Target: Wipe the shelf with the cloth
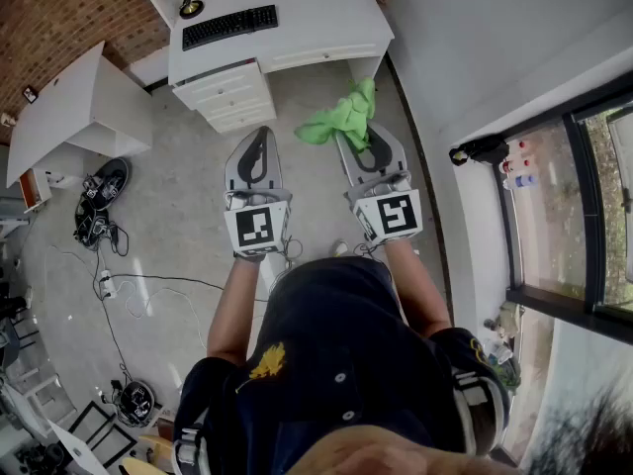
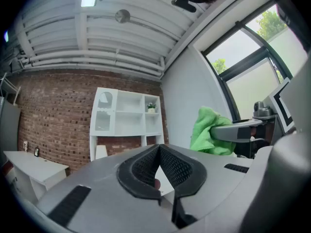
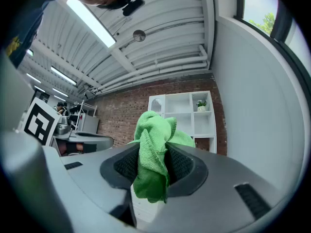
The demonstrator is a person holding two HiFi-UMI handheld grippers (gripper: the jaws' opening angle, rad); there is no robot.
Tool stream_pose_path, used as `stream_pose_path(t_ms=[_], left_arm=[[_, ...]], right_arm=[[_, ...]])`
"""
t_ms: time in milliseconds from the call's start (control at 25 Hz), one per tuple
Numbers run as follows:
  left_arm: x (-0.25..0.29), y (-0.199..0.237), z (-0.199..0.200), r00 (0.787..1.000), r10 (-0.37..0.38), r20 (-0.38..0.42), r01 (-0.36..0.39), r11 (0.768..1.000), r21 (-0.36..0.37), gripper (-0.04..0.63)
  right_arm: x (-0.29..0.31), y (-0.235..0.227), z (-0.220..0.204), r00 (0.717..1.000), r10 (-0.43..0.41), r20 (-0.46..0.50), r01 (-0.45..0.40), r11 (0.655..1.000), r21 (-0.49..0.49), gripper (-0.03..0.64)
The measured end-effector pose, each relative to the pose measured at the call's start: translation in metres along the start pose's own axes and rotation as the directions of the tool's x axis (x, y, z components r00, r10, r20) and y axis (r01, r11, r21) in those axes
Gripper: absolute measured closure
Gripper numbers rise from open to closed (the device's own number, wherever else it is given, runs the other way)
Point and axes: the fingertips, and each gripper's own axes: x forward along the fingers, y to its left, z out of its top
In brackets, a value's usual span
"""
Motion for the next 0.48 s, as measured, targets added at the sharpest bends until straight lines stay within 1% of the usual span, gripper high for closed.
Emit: stream_pose_path(t_ms=[160, 480], left_arm=[[0.014, -0.029, 0.001, 0.999, -0.033, -0.013, 0.033, 0.999, 0.010, 0.577], [0.041, -0.082, 0.003, 0.999, -0.042, -0.025, 0.043, 0.999, 0.025, 0.577]], right_arm=[[-0.014, -0.027, -0.002, 1.000, -0.001, -0.003, 0.001, 1.000, 0.001, 0.485], [-0.033, -0.080, -0.013, 1.000, 0.002, -0.001, -0.002, 1.000, 0.022, 0.483]])
